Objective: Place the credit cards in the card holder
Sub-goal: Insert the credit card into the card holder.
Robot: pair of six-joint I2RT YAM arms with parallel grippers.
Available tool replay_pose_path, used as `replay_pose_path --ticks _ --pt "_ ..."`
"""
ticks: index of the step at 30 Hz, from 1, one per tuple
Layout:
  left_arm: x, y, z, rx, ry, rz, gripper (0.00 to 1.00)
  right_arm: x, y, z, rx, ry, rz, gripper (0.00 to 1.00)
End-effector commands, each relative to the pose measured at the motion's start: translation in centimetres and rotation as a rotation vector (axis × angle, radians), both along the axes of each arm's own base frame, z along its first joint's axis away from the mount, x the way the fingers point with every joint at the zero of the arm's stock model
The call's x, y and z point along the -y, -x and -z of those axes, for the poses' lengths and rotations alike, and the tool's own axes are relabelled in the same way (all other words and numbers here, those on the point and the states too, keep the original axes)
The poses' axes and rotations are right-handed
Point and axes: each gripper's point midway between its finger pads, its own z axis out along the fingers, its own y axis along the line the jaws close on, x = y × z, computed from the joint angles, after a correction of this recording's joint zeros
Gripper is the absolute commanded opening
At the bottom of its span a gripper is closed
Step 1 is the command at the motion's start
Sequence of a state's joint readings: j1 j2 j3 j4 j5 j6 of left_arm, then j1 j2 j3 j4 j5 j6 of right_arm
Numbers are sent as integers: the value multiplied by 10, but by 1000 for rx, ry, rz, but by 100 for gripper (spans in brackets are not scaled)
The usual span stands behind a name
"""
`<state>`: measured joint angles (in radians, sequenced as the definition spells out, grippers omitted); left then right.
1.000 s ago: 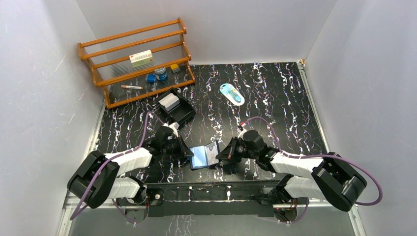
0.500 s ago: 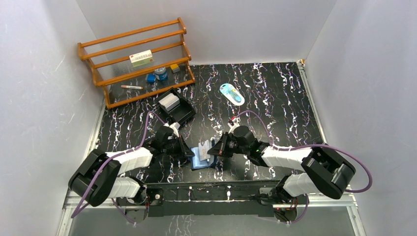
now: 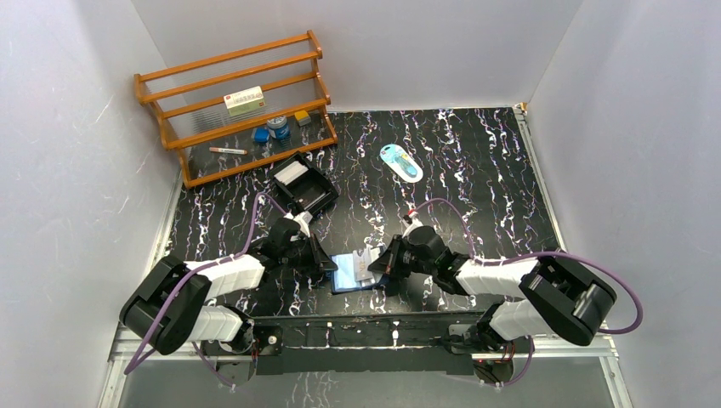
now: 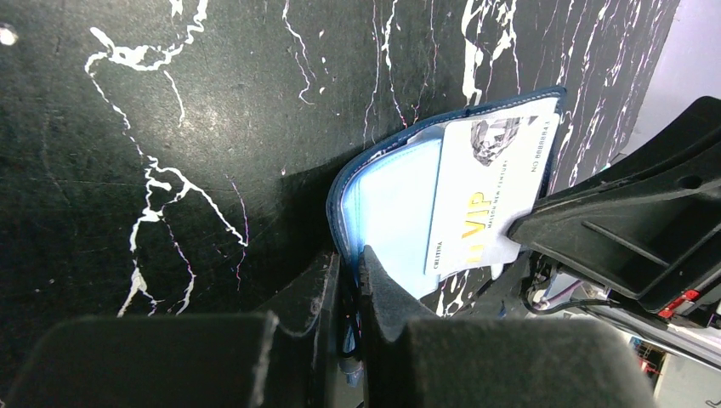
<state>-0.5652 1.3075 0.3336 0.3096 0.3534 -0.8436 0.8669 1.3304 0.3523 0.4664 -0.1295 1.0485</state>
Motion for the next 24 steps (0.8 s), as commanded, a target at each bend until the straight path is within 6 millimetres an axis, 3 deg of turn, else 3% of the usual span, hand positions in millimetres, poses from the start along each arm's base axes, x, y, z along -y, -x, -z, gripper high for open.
replay_pose_path --ticks 1,14,24 --pt "-20 21 28 -68 -108 10 0 6 0 -1 39 -23 15 0" --pt "-23 22 31 -70 -122 10 0 15 -1 -3 56 -69 29 0" --pt "-24 24 32 -76 -121 7 0 4 3 -3 32 -132 -4 0"
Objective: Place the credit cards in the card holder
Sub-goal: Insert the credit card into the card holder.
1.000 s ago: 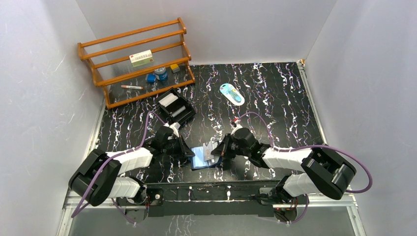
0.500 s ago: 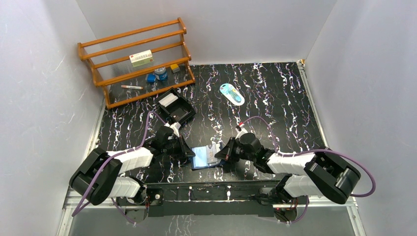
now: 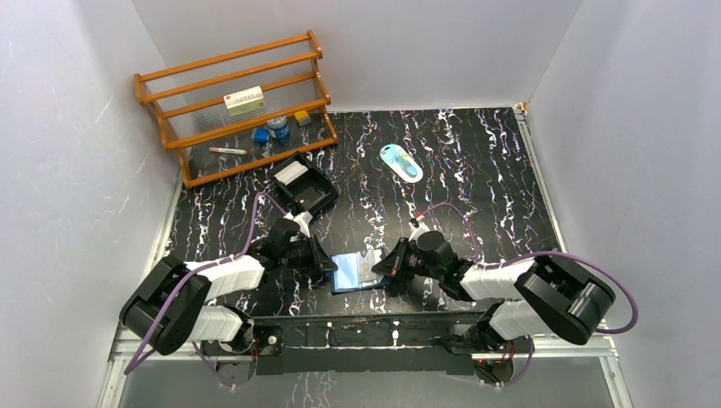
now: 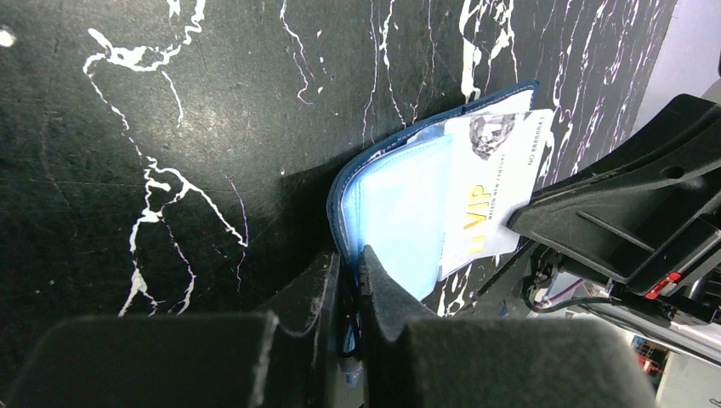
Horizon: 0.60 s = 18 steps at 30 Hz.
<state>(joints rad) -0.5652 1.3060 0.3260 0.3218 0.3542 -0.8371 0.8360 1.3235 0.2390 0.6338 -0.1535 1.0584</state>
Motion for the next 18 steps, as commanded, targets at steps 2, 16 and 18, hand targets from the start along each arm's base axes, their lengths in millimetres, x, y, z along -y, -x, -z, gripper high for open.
replay_pose_path --ticks 2,16,18 --pt "-24 24 31 -84 -122 3 0 -10 2 -10 1 -92 -23 0" --pt "-27 26 24 -85 -109 -31 41 -4 1 -7 2 -105 -12 0" --pt "-28 27 23 -86 -110 -41 43 -2 2 -4 -6 -103 -9 0"
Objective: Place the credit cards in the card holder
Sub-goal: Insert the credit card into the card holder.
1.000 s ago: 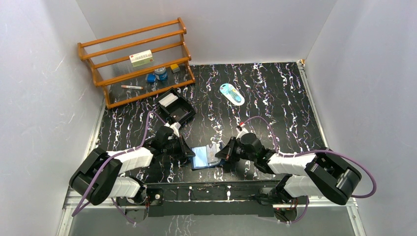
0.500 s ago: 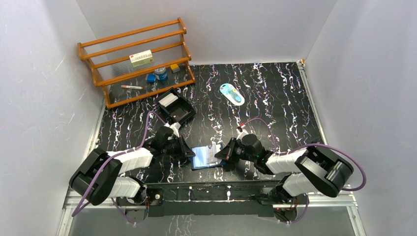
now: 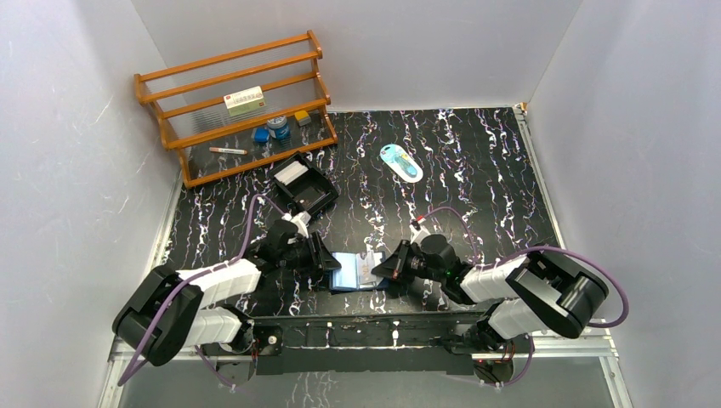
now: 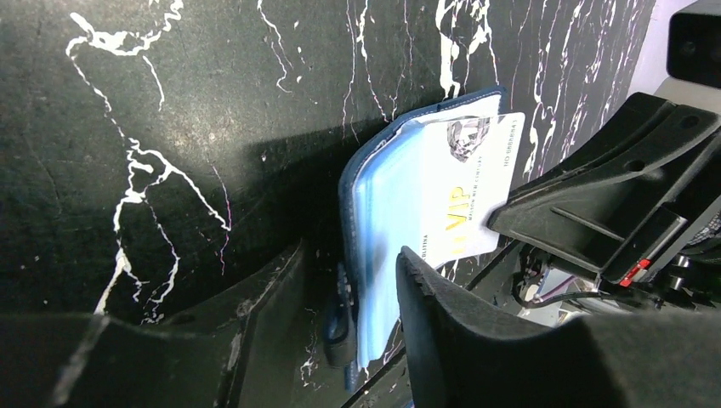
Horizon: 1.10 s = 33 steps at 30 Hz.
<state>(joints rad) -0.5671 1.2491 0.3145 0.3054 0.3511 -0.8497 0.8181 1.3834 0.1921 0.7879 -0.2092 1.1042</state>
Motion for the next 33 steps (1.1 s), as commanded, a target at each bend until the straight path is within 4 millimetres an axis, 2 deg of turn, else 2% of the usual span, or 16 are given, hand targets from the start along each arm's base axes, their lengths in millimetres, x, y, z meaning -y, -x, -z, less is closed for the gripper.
replay_pose_path --ticks 1,5,13,15,19,22,27,33 --pt "-29 25 32 -106 -131 -40 43 0 -1 -2 13 -33 3 0" --pt "-34 25 33 -109 -151 -66 46 2 1 5 -7 -30 6 0" --pt "-44 24 29 -100 -187 -119 44 10 2 17 -29 1 27 0" --pt "-44 22 26 -88 -182 -122 38 11 1 17 -30 4 29 0" --pt "-42 22 25 -80 -168 -116 13 12 1 17 -26 9 29 0" --pt "-40 24 29 -90 -163 -100 0 10 1 14 -22 -3 22 0" --pt "-33 28 39 -127 -143 -66 0 0 2 -2 -11 -70 -14 0" --pt "-30 29 41 -132 -125 -63 0 -5 1 -8 -12 -95 -24 0"
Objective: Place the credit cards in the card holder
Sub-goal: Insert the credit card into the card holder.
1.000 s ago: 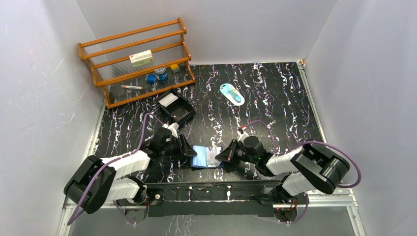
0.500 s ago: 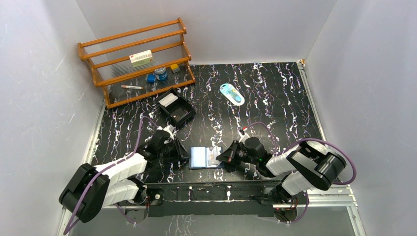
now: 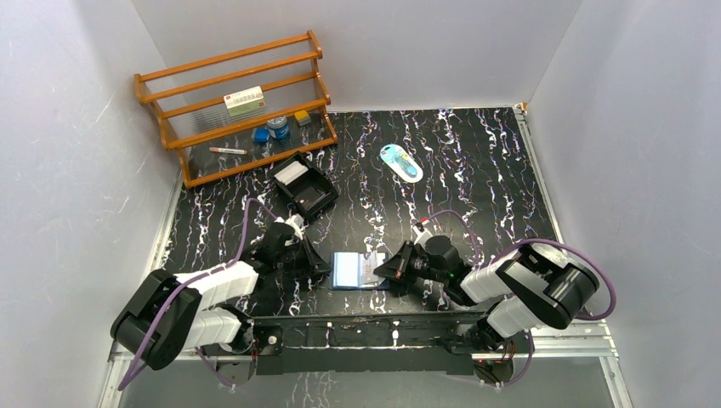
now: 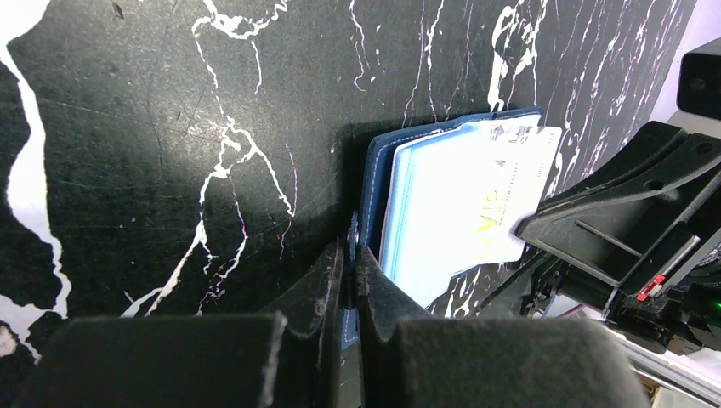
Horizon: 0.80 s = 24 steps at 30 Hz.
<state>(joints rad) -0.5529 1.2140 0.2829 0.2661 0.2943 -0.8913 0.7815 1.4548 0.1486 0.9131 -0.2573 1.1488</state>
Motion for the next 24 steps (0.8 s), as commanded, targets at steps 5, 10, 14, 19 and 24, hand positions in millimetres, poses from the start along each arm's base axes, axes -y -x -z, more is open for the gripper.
replay_pose_path --ticks 5,10,14,19,24 --pt "-18 27 31 -100 -92 13 0 -13 3 -20 24 -99 -45 0" --pt "-19 27 31 -100 -99 10 0 -11 3 -24 31 -100 -32 0" --pt "-19 27 32 -102 -102 9 0 -7 -1 -23 46 -59 -13 0" --pt "-20 27 32 -102 -106 5 0 -4 -4 -20 44 -13 -4 0" --pt "-20 27 31 -101 -106 4 0 -4 -4 -18 34 -5 -5 0"
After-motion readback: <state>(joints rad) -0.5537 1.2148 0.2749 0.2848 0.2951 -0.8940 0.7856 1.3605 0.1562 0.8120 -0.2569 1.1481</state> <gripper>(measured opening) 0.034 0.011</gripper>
